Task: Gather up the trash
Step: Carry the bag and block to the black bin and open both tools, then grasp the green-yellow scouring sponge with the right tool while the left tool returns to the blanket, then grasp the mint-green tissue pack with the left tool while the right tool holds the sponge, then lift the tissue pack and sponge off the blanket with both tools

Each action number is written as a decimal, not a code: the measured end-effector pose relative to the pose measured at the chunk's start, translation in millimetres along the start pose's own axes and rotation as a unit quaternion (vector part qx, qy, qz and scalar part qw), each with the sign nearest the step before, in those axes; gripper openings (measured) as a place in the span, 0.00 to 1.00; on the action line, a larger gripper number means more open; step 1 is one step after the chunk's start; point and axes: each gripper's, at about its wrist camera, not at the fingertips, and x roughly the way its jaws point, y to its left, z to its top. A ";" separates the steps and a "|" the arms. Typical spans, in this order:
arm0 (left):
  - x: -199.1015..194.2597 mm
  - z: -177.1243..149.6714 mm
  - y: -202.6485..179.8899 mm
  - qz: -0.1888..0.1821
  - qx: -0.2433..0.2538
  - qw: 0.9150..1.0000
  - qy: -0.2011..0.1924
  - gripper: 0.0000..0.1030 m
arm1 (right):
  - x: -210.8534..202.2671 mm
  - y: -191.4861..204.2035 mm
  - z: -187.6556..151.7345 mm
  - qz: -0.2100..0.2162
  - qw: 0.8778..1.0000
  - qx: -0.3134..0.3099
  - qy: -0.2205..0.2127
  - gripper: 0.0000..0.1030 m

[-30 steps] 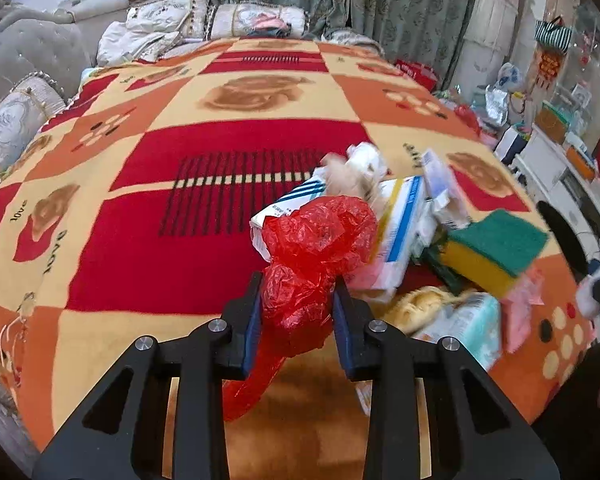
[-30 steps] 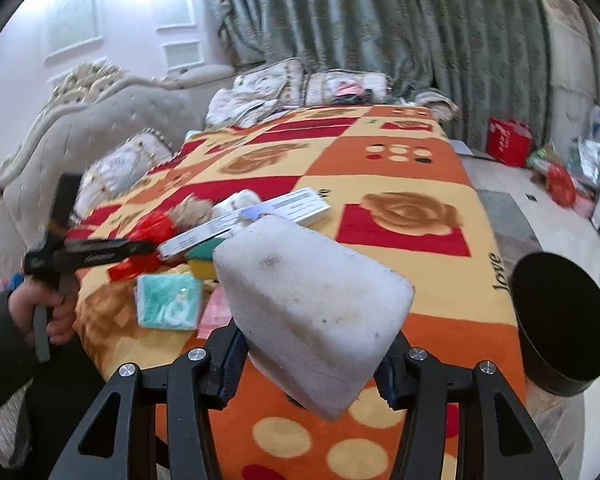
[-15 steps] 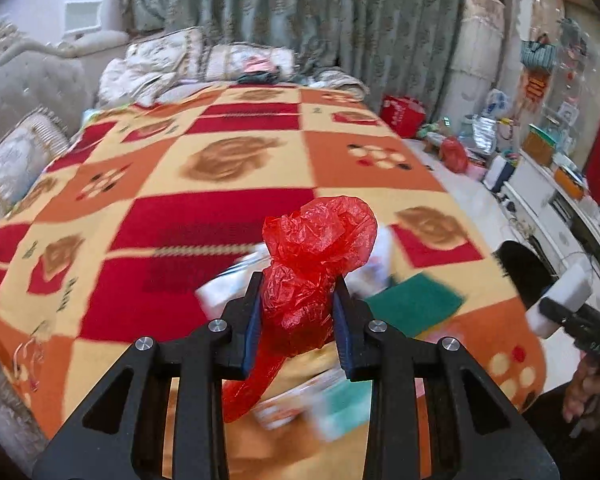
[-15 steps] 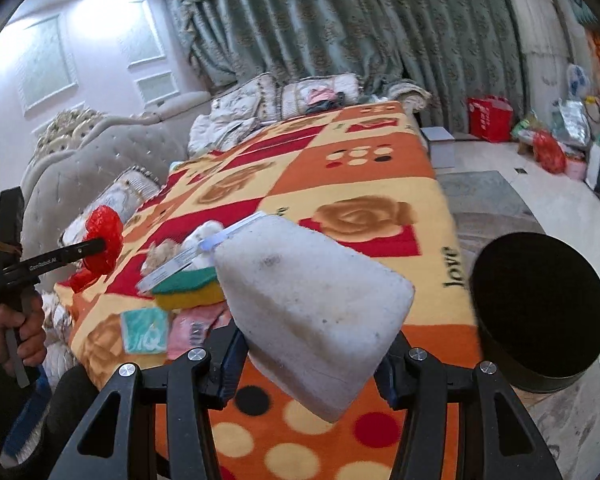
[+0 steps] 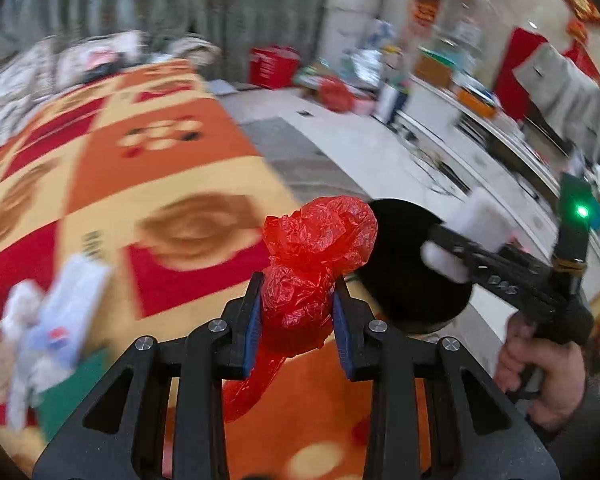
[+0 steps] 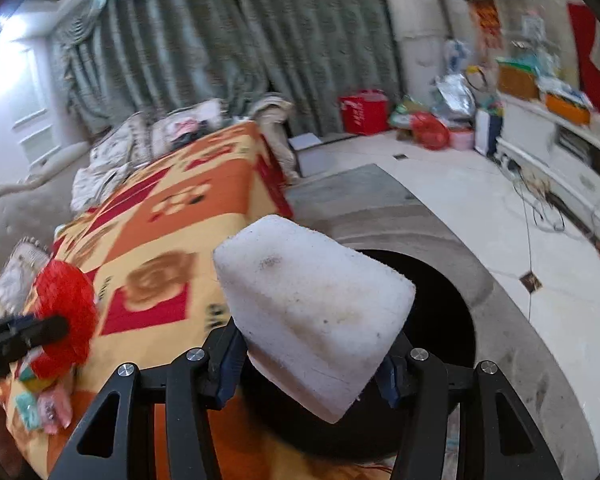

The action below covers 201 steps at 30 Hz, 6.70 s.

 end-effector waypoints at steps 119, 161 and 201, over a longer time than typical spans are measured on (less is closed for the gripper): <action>-107.9 -209.2 146.1 0.067 -0.124 0.989 -0.039 0.51 | 36.6 179.8 -63.9 0.225 0.898 -0.345 0.155 0.68; -157.0 -137.8 169.6 0.144 -0.162 0.975 -0.044 0.16 | -10.3 181.6 -77.2 0.152 0.967 -0.192 0.063 0.68; -144.0 -139.0 150.5 0.141 -0.116 0.983 -0.037 0.16 | -45.7 172.4 -70.7 0.110 0.972 -0.198 0.060 0.69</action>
